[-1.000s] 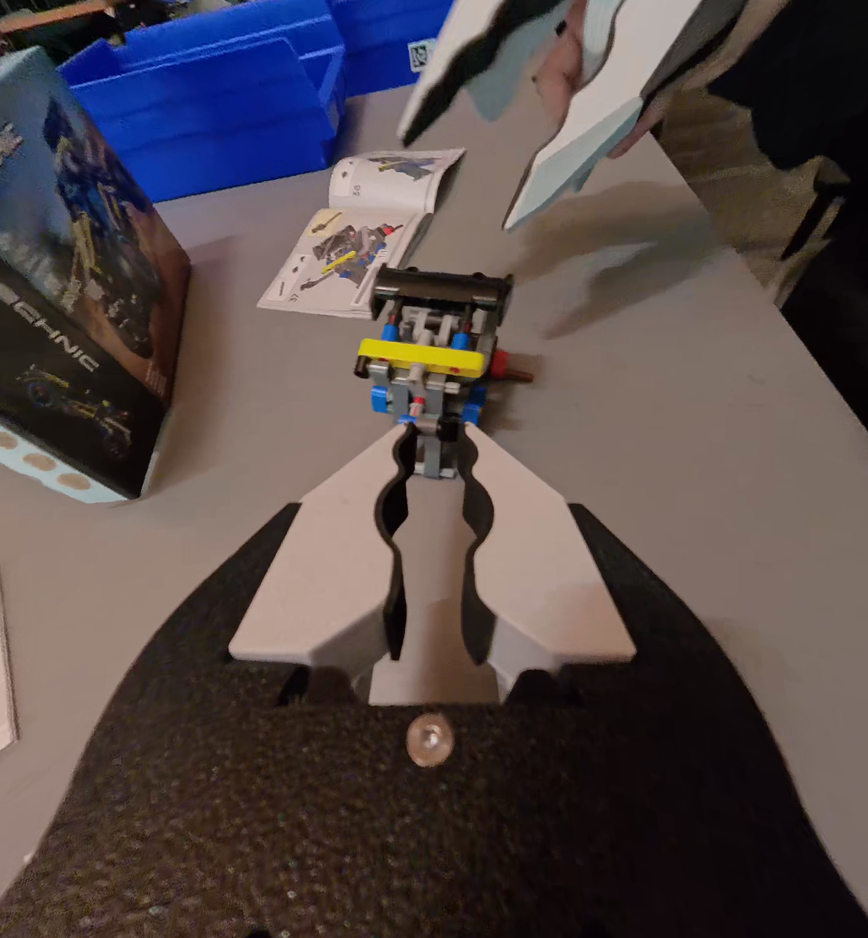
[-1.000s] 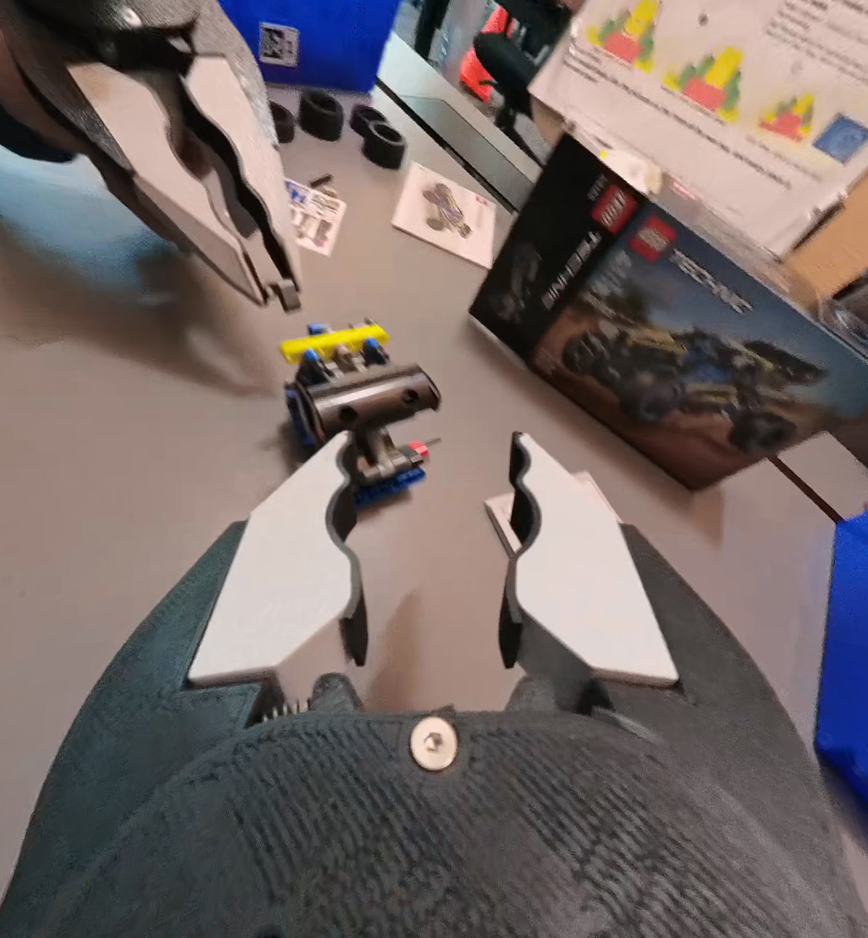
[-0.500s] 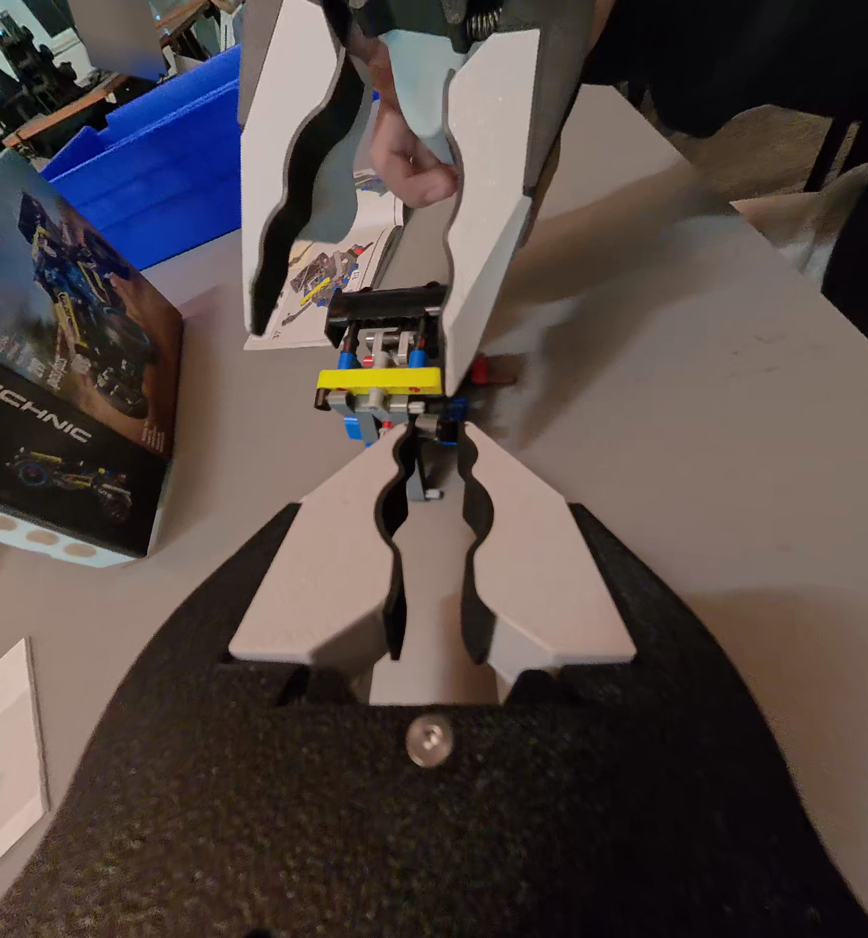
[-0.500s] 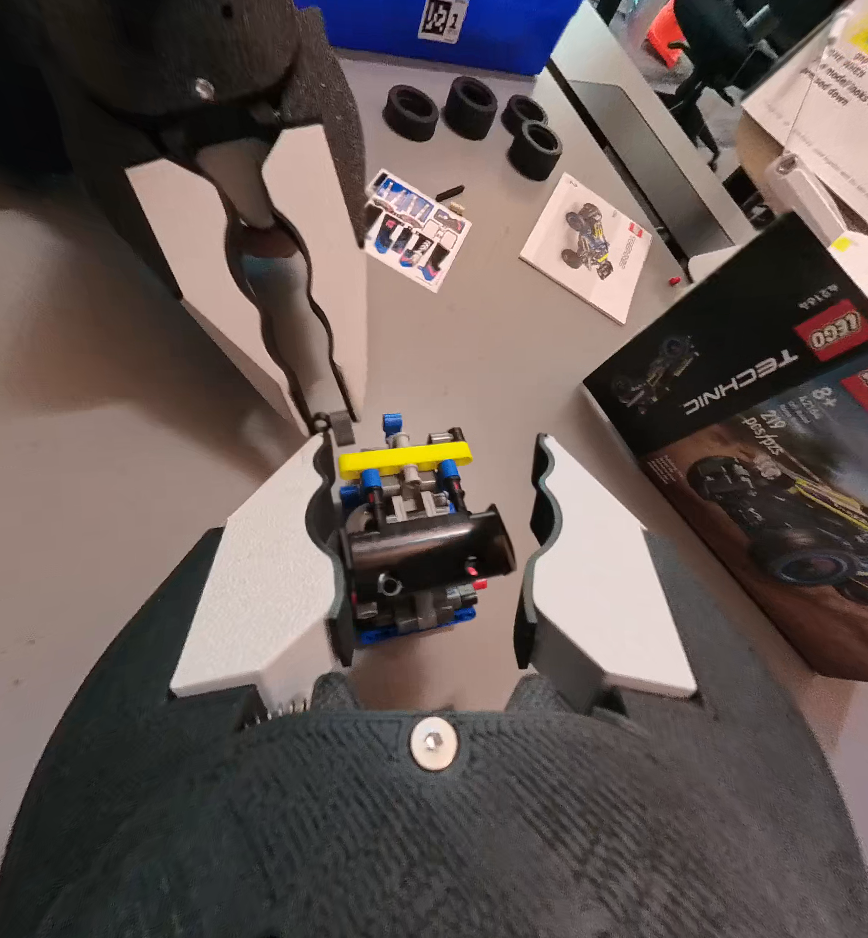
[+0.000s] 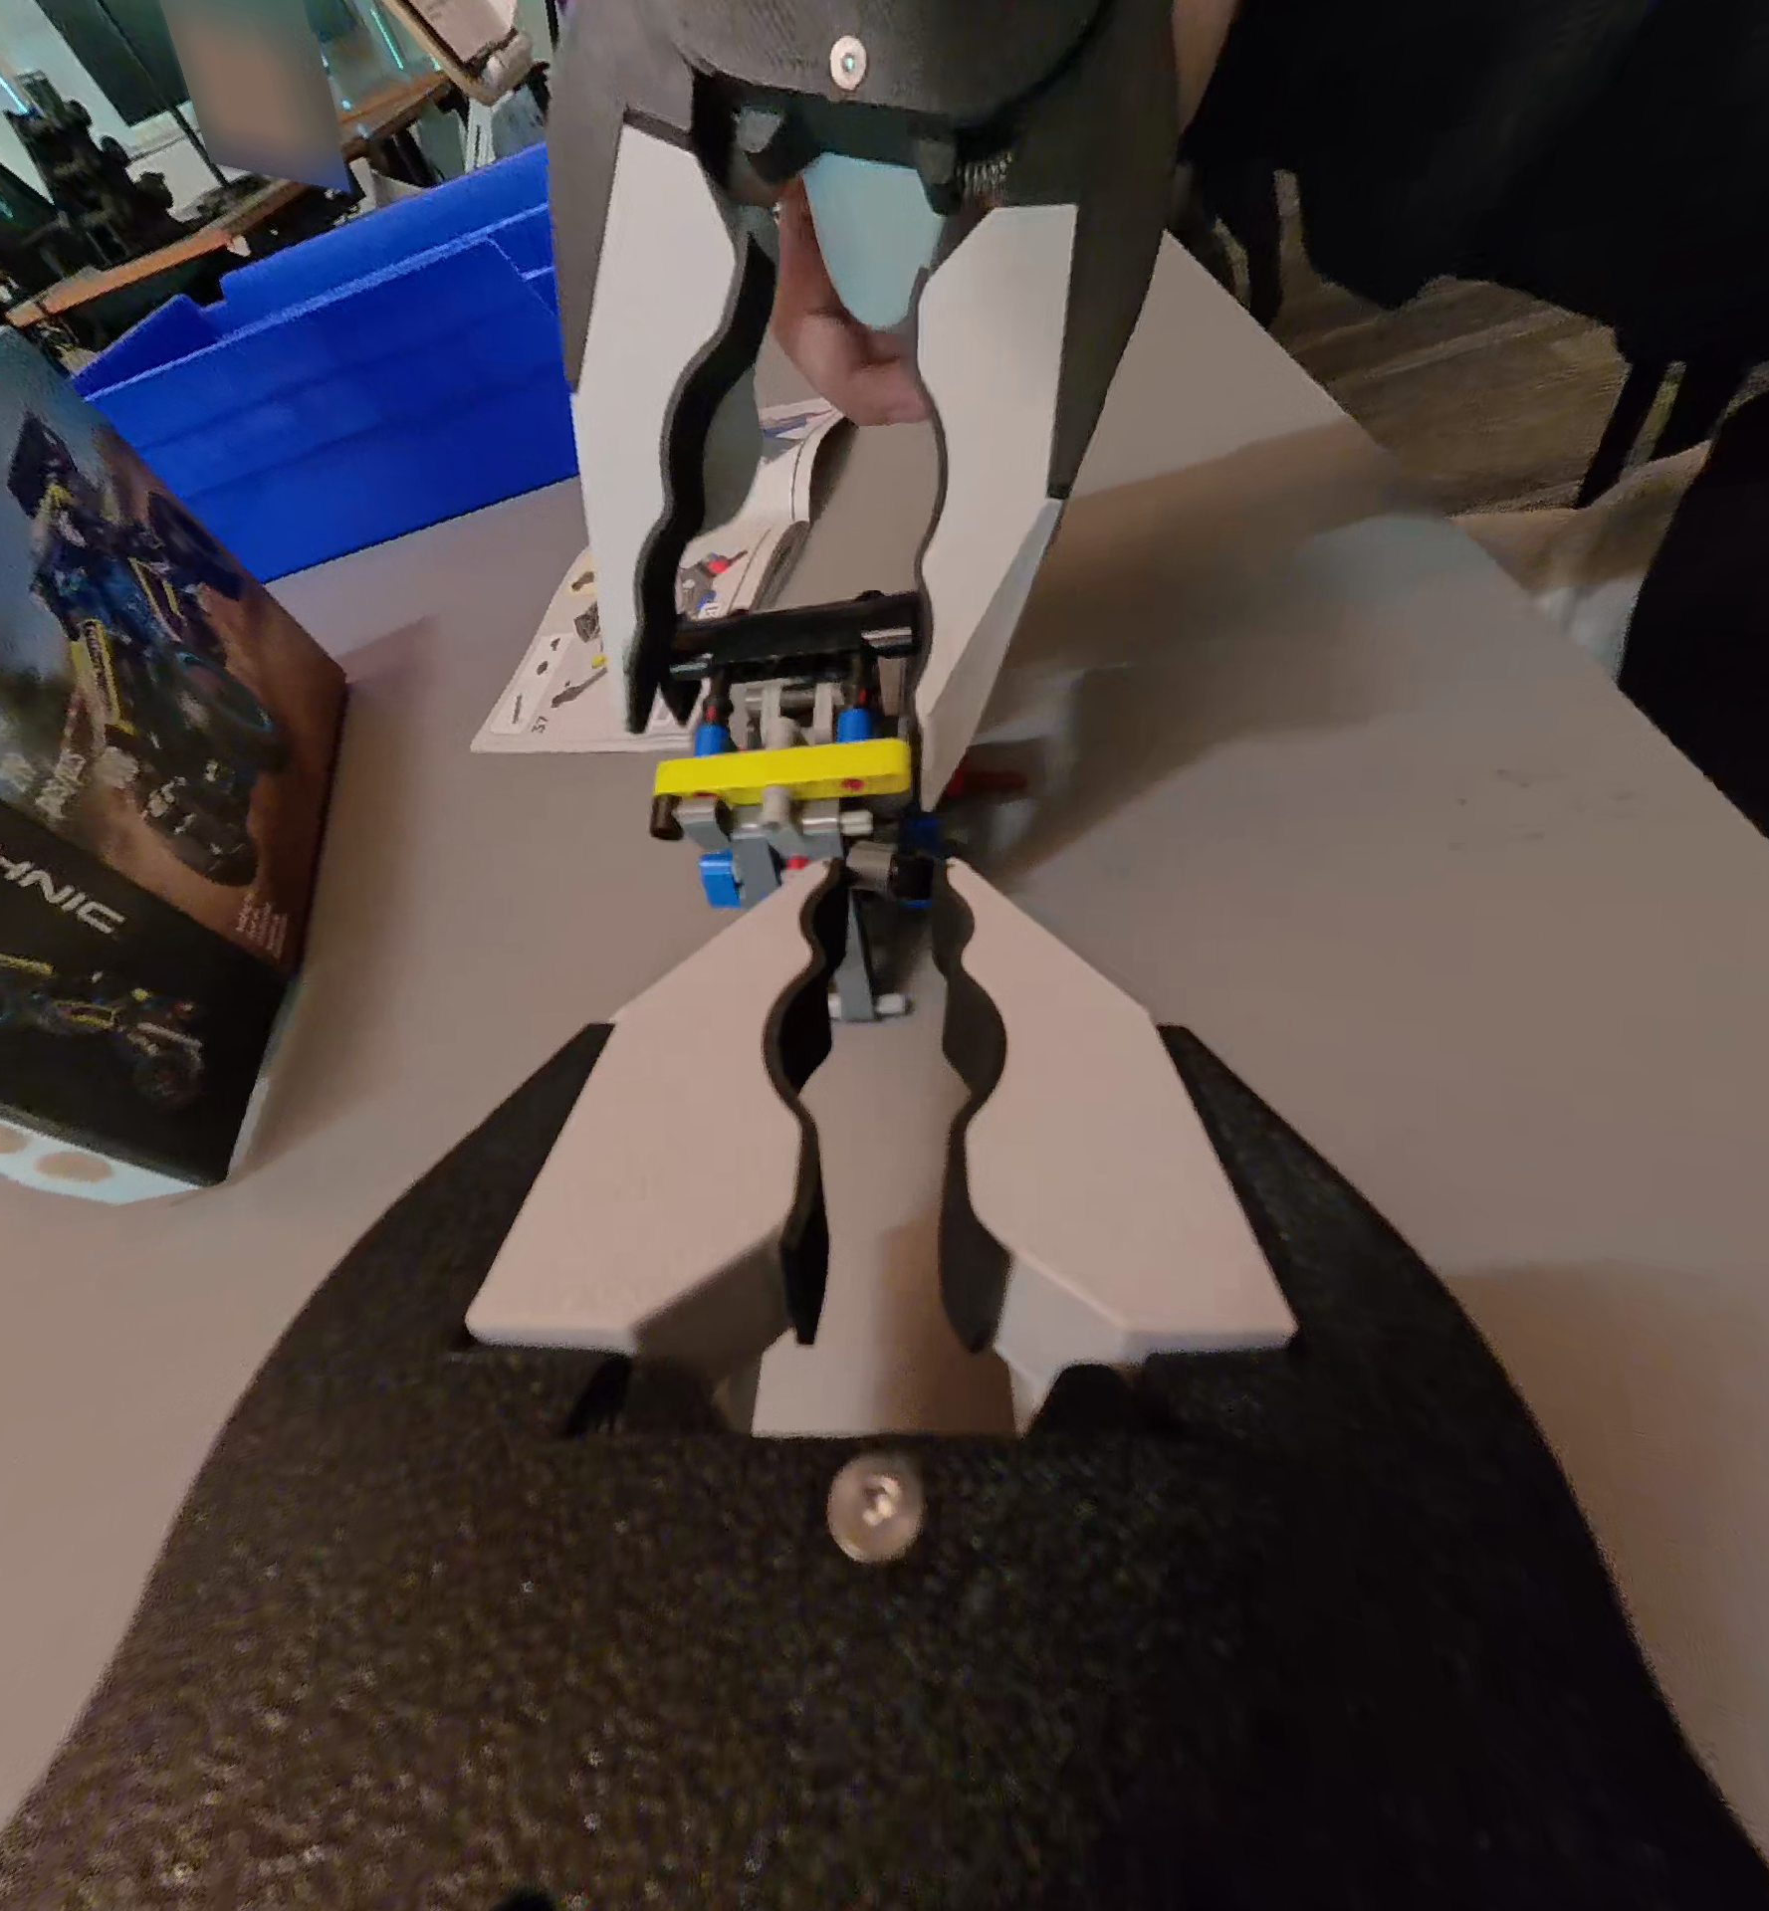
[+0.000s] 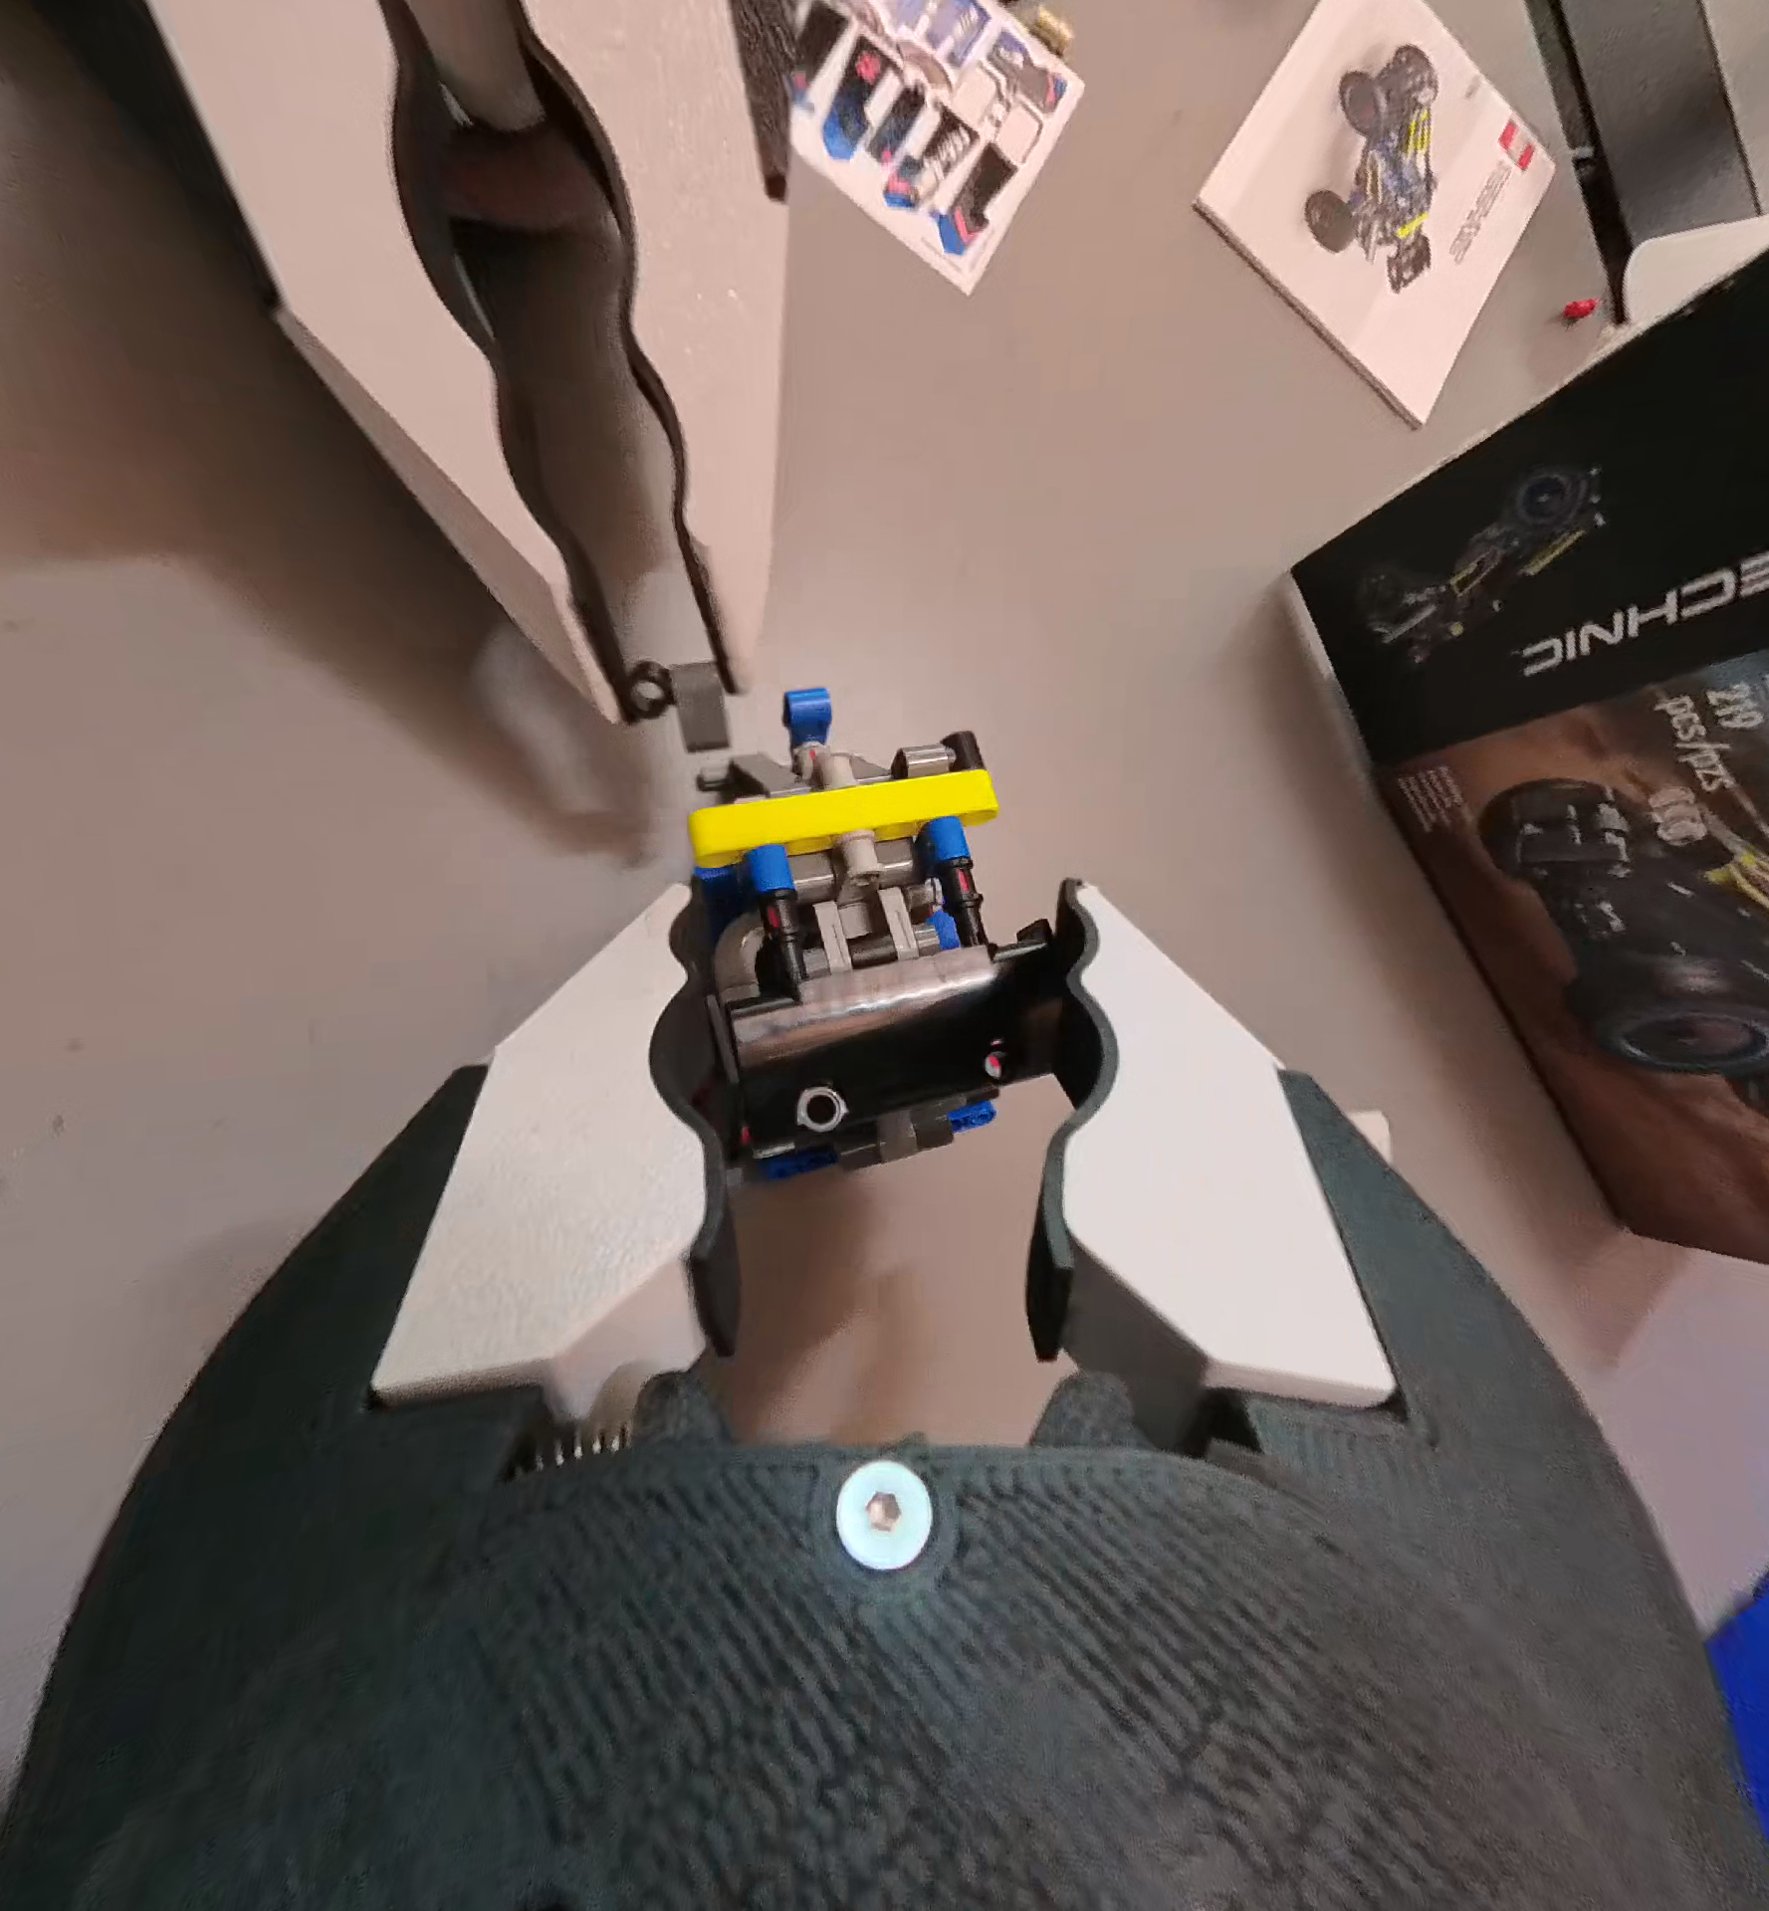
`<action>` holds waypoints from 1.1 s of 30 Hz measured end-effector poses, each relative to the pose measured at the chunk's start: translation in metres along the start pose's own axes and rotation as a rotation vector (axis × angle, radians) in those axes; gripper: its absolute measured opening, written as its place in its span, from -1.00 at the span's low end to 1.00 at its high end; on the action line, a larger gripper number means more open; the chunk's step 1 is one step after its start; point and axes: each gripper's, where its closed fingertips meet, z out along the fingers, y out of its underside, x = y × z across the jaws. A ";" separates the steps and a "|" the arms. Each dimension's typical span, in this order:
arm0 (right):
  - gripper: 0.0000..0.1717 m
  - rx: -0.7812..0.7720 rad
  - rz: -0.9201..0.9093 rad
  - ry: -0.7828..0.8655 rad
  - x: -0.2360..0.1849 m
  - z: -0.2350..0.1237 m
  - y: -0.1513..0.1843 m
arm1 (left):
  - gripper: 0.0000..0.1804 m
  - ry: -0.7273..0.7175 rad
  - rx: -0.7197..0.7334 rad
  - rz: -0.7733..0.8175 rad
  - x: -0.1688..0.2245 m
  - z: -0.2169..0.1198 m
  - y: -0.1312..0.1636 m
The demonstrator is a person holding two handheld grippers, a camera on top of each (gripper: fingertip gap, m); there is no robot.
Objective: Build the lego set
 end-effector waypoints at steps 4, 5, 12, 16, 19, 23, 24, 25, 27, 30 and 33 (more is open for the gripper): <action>-0.20 -0.013 -0.046 -0.037 -0.007 -0.004 -0.002 | -0.86 -0.003 -0.011 -0.008 0.006 0.006 -0.003; -0.19 -0.005 -0.037 -0.059 -0.010 -0.004 -0.003 | -0.86 -0.008 -0.019 -0.008 0.006 0.008 -0.002; -0.44 0.125 0.157 0.289 -0.004 -0.054 -0.030 | -0.86 0.018 0.032 -0.126 0.006 0.003 -0.010; -0.68 0.344 0.495 0.204 -0.049 -0.045 -0.032 | -0.86 0.075 0.153 -0.151 0.013 -0.005 -0.029; -0.62 0.504 0.786 0.132 -0.056 -0.043 -0.032 | -0.86 0.005 0.187 -0.039 0.010 -0.011 -0.036; -0.61 0.657 0.964 0.015 -0.056 -0.041 -0.050 | -0.86 -0.103 0.215 0.162 0.013 -0.018 -0.044; -0.66 0.685 0.995 -0.002 -0.054 -0.042 -0.053 | -0.86 -0.137 0.219 0.220 0.014 -0.019 -0.046; -0.67 0.704 1.022 0.000 -0.052 -0.042 -0.054 | -0.86 -0.172 0.217 0.277 0.015 -0.021 -0.047; -0.80 0.739 1.055 -0.059 -0.055 -0.042 -0.059 | -0.86 -0.247 0.198 0.391 0.014 -0.024 -0.048; -0.83 0.813 1.071 -0.063 -0.056 -0.049 -0.065 | -0.86 -0.275 0.183 0.529 0.021 -0.024 -0.050; -0.79 0.788 1.048 -0.041 -0.060 -0.046 -0.064 | -0.86 -0.298 0.165 0.595 0.025 -0.021 -0.049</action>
